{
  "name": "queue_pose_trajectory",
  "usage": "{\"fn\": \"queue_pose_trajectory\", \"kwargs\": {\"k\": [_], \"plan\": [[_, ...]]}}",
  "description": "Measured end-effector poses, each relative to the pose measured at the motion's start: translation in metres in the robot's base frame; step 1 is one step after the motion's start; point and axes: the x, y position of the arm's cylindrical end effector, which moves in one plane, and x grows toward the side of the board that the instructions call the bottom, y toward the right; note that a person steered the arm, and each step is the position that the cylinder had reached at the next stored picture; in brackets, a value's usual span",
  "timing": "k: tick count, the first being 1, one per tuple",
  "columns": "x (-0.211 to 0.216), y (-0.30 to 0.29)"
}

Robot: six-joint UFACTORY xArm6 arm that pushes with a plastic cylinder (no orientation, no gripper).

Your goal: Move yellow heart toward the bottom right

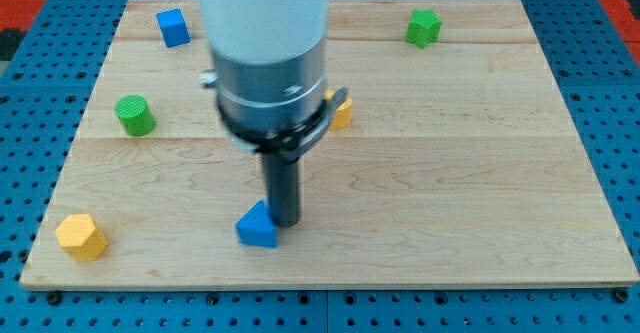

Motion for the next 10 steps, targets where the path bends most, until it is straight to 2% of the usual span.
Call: {"fn": "queue_pose_trajectory", "kwargs": {"k": [2,3,4,5,6,7,8,9,10], "plan": [[-0.052,-0.032],[-0.004,-0.062],[0.027,-0.055],[0.009,-0.007],[0.009,0.021],[-0.039,-0.001],[-0.102,0.007],[-0.136,-0.01],[-0.152,0.004]]}}
